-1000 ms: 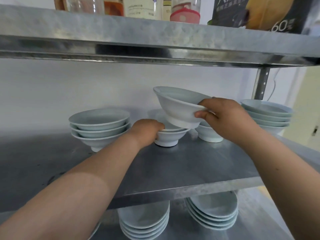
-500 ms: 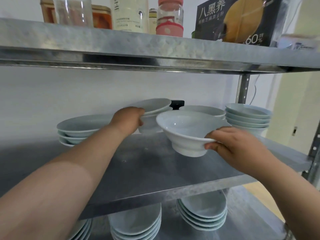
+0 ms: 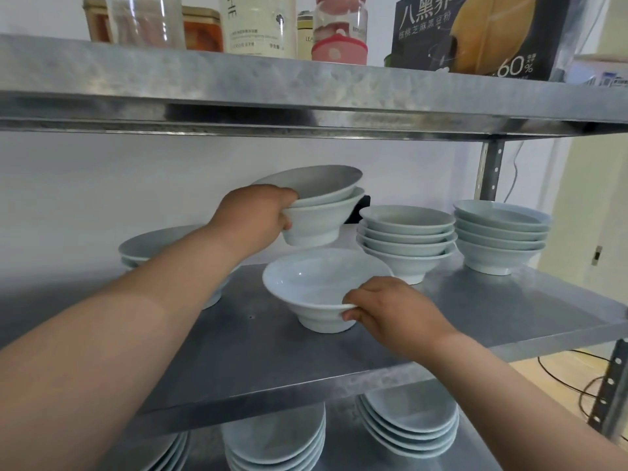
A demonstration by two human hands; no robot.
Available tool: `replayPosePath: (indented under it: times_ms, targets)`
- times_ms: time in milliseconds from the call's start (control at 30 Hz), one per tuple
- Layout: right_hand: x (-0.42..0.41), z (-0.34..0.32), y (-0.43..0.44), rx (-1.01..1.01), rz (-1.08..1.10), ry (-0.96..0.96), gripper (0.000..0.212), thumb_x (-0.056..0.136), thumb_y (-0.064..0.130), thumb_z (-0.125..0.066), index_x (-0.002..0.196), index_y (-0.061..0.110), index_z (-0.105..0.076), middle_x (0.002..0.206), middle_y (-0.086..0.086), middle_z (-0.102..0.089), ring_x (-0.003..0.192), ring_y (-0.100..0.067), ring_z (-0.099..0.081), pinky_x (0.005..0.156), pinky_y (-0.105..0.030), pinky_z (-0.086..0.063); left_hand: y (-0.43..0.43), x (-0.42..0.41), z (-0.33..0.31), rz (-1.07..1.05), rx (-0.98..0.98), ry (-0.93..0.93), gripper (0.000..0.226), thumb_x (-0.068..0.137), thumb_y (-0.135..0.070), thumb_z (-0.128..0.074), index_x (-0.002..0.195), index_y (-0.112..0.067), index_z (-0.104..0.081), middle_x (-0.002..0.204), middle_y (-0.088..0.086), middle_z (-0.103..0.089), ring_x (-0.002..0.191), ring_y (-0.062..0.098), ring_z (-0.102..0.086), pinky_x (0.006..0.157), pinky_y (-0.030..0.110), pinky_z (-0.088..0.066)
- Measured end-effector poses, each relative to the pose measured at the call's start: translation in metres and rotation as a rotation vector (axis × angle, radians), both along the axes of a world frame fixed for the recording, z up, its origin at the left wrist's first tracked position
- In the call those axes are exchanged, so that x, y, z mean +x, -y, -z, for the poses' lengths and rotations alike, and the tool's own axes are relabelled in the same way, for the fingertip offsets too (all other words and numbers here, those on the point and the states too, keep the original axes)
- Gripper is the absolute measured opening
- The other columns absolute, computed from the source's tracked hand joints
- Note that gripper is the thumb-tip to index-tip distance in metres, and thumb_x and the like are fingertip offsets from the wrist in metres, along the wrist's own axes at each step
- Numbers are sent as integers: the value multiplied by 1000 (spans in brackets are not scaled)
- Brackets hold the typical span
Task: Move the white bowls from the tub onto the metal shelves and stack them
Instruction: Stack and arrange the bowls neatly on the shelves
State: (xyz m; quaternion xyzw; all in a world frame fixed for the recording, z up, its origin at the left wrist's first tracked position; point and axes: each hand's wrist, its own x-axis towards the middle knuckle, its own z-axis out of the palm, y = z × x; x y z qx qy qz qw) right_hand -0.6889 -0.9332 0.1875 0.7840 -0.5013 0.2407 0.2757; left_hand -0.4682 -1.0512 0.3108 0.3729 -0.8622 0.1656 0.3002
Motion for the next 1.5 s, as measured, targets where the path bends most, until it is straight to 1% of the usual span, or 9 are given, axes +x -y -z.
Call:
replayPosePath:
  times_ms: [233,467,700,800,967,1033,1100,1300,1500]
  targets:
    - [7,13,29,-318,6,141,26,83,35,-71,101,17,-70,101,-7,-63,95,-29,-59,80,-39,-50,-9,-4,32,-6,20,121,7,88,-22,-59,85,-23,-52,81,-8,-52,83,22,-55,58,30,-28]
    - [7,9,43,-242,83,145,82,79,34,-76,148,17,-36,155,-16,-30,146,-33,-23,116,-45,-29,-9,-12,58,-20,50,229,8,84,-23,-59,86,-24,-52,95,1,-64,92,26,-61,65,33,-43]
    - [10,9,58,-117,69,167,75,78,36,-76,143,16,-44,145,-11,-46,143,-33,-30,113,-54,-31,-6,-19,62,13,120,306,17,88,-12,-50,96,-26,-53,104,0,-61,98,24,-57,69,30,-35]
    - [9,10,59,-106,29,180,67,77,34,-76,136,16,-50,136,-9,-52,139,-33,-36,110,-56,-34,-2,-11,58,93,288,306,42,86,-4,-47,117,-31,-56,117,-5,-60,108,19,-54,86,30,-41]
    - [13,13,58,-91,55,224,59,80,49,-62,127,15,-53,127,-9,-55,138,-38,-36,106,-57,-36,-13,30,53,194,350,40,65,83,6,-44,137,-29,-51,142,-9,-49,131,9,-42,106,11,-27]
    - [21,14,58,-81,90,236,64,83,63,-56,131,22,-52,127,-9,-52,138,-40,-34,110,-57,-31,-6,58,55,127,188,-64,56,86,-2,-49,137,-25,-50,140,-4,-50,131,16,-43,107,14,-25]
    - [29,13,60,-82,113,270,63,85,69,-51,131,27,-53,124,-10,-51,134,-43,-36,113,-56,-27,1,85,58,-12,52,-82,48,88,-14,-58,136,-20,-50,135,5,-54,126,27,-46,113,32,-26]
    - [33,13,79,-133,157,284,56,86,65,-52,118,19,-59,111,-16,-54,123,-50,-42,110,-59,-31,22,128,78,-396,120,132,68,74,-66,-62,123,-19,-57,115,8,-66,104,33,-60,97,38,-39]
    - [43,-3,89,78,272,300,62,84,65,-52,125,18,-53,128,-21,-50,137,-50,-27,110,-60,-29,19,125,83,-330,53,76,55,80,-60,-63,111,-15,-60,105,10,-66,100,33,-59,89,36,-40]
